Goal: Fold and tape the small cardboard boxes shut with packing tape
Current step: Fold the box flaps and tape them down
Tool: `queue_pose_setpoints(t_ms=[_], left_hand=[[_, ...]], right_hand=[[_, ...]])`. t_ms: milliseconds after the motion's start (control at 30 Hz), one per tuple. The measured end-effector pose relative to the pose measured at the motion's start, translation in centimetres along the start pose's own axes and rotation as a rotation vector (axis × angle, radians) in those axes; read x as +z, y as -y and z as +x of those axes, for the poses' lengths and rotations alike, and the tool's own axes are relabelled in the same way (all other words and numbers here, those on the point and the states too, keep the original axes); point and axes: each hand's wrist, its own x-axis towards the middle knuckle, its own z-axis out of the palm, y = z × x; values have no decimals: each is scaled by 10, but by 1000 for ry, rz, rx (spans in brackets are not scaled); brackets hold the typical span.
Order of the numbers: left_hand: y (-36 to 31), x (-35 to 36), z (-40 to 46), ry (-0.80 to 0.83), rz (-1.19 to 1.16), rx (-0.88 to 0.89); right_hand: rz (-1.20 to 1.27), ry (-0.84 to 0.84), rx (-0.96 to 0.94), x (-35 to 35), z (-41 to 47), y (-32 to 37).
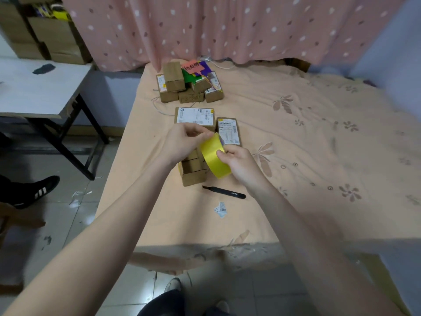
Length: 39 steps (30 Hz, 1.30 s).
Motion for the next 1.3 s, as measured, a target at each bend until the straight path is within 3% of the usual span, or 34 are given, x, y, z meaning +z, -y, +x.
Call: queue_pose_setpoints(t_ms=[533,833,1133,1300], left_hand=[[-11,18,6,58,15,-54],[-19,31,5,-138,165,-55],[-3,49,-5,-204,114,-94],[13,55,-11,-125,132,-81]], right_hand=[[-208,-99,-50,-19,-2,6],[-574,-225,-55,-22,15,2],[-705,-207,-4,-27,25,-9],[-700,-203,17,-25,25,-24]])
